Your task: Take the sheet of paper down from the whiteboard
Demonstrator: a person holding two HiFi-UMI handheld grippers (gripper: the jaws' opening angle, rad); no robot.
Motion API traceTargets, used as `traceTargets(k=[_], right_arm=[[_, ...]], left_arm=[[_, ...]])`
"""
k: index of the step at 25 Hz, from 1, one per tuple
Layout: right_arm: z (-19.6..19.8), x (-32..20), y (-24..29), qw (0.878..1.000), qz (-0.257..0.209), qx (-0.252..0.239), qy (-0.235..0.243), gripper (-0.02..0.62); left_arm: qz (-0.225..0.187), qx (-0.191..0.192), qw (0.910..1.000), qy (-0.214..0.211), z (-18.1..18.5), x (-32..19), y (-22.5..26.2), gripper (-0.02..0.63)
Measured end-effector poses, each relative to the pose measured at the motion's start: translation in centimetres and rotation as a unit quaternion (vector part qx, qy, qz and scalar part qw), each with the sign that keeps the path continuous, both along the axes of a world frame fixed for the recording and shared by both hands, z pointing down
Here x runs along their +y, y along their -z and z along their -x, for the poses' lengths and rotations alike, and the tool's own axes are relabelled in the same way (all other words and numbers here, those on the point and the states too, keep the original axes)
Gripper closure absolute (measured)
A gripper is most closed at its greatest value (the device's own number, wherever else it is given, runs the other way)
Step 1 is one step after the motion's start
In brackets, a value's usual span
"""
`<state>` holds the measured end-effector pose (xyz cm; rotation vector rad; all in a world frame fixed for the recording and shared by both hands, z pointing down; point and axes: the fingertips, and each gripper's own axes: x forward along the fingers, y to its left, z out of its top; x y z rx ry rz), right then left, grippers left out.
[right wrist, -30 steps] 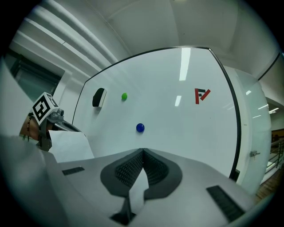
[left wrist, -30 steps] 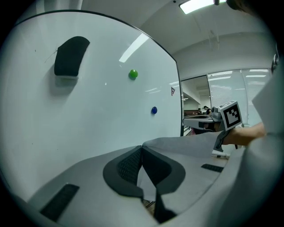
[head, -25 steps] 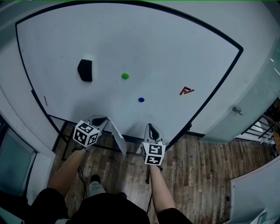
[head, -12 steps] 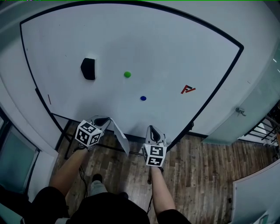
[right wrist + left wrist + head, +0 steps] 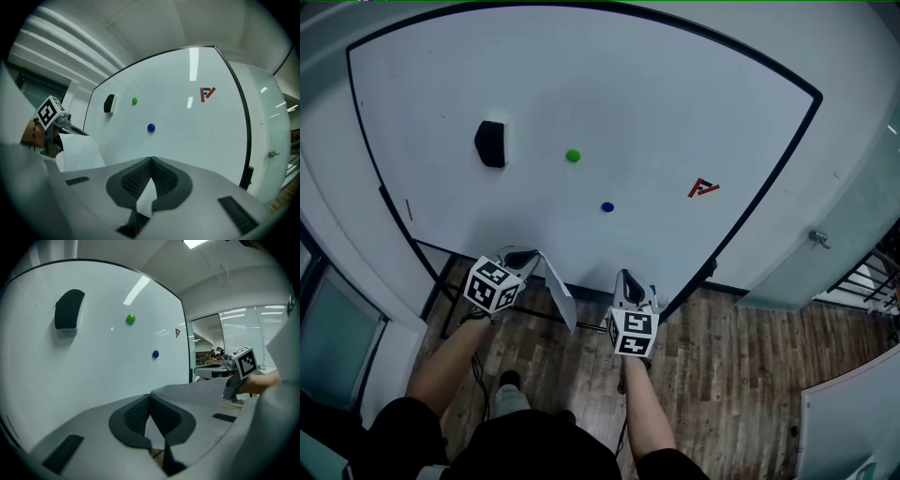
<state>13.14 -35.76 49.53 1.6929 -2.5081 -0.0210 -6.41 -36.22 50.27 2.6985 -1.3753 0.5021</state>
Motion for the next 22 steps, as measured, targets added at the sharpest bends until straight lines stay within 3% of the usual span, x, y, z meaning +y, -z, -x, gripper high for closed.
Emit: traceTargets(k=[22], right_arm=[[-1.1, -0.3, -0.6, 1.0, 0.006, -0.014, 0.002, 0.571]], left_arm=[[0.001, -0.012, 0.9999, 0.002, -1.3, -0.6, 0.2, 0.584]])
